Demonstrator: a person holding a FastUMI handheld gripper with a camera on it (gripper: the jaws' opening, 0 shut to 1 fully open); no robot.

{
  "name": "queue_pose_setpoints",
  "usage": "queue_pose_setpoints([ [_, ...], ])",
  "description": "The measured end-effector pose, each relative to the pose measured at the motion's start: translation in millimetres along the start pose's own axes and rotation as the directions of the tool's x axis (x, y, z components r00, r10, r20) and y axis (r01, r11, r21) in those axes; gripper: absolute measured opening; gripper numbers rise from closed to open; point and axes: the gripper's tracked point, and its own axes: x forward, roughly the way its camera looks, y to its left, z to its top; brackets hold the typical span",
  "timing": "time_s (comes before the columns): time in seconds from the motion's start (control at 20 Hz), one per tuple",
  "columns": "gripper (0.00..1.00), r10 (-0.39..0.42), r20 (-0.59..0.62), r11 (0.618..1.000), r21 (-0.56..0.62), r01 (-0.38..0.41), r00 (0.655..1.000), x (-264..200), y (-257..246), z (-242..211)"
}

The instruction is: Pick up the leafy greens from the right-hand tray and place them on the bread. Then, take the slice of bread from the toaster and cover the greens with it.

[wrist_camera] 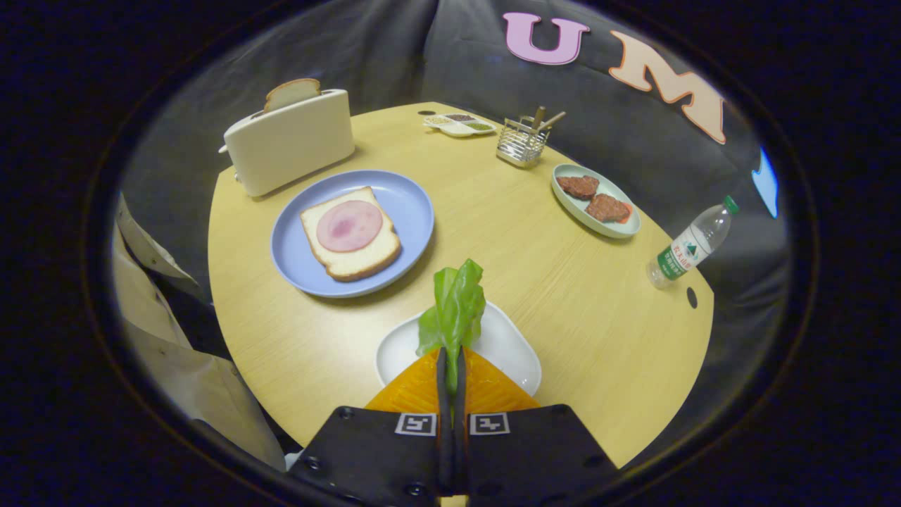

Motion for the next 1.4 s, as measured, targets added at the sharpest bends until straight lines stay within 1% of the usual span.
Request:
queue_pose_setpoints([
  [0.3, 0.03, -0.002, 0.047, 1.000, -0.029, 0.004, 0.999, -12.2, 15.2, 33.9],
  [0.55, 0.04, 0.030, 0.076, 0.998, -0.063, -0.025, 0.997, -10.4, 36.5, 63.6],
  [0.85, 0.05, 0.070, 0.106, 0.994, -0.091, -0.061, 0.992, 3.0, 63.0, 96.4],
  [1.1, 0.06, 0.118, 0.103, 0.986, -0.129, -0.104, 0.988, 18.8, 91.1, 112.2],
  [1.4, 0.06, 0.162, 0.099, 0.978, -0.145, -0.147, 0.982, 35.7, 118.1, 127.2],
])
